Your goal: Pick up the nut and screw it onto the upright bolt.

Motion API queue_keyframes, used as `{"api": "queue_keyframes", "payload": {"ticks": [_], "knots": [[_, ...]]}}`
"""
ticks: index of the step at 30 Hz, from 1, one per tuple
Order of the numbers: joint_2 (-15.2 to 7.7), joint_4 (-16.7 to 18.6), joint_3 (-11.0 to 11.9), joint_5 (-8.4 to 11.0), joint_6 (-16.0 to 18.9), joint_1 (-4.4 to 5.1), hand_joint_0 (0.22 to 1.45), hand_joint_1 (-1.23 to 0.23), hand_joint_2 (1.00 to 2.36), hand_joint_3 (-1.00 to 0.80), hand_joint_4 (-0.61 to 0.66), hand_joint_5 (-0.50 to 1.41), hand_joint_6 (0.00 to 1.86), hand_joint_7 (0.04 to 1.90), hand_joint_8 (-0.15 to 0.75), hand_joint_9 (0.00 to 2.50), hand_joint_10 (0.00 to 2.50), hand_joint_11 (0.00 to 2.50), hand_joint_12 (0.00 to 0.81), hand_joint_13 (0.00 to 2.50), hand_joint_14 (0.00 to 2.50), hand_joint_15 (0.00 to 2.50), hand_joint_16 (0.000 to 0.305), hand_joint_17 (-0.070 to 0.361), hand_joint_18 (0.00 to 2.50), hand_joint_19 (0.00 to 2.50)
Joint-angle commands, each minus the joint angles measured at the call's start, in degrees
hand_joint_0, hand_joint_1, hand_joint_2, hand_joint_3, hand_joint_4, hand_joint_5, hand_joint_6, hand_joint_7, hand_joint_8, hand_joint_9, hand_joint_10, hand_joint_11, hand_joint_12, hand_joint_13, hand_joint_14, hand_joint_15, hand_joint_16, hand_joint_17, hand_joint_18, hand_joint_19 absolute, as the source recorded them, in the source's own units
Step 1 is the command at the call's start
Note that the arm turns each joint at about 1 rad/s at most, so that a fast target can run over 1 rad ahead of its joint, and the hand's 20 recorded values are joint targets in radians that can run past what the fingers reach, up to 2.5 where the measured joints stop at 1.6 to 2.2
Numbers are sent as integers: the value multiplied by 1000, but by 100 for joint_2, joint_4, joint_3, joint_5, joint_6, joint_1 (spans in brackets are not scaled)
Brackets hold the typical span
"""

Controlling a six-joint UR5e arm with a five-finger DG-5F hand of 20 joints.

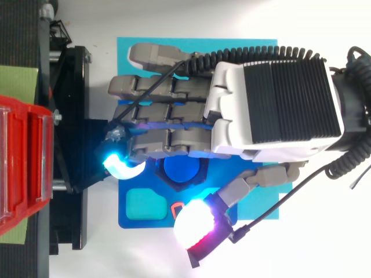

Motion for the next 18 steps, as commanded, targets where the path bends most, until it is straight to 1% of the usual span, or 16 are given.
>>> {"api": "queue_keyframes", "payload": {"ticks": [1, 4, 6, 12, 14, 18], "knots": [[0, 13, -4, 47, 2, 33, 450, -351, 1000, -500, 156, -109, 502, 715, 234, 518, 0, 0, 347, 136, 0, 0, 46, 104, 0, 0], [0, 4, -12, 117, 2, 59, 451, -350, 1000, -500, 157, -107, 502, 724, 233, 526, 0, 0, 348, 150, 0, 0, 46, 103, 0, 0], [0, 22, -74, 135, 11, 85, 451, -349, 1000, -500, 162, -106, 502, 734, 239, 537, 0, 0, 348, 158, 0, 0, 46, 103, 0, 0], [0, 4, -74, 126, 11, 85, 454, -348, 1000, -500, 176, -101, 503, 765, 250, 571, 0, 0, 340, 205, 0, 0, 44, 98, 0, 0], [0, 4, -74, 117, 11, 50, 456, -348, 1000, -500, 185, -95, 503, 780, 258, 602, 0, 0, 336, 226, 0, 0, 42, 94, 0, 0], [0, 4, -83, 91, 11, 15, 460, -351, 1000, -500, 201, -90, 503, 802, 265, 637, 0, 0, 326, 264, 0, 0, 39, 89, 0, 0]]}}
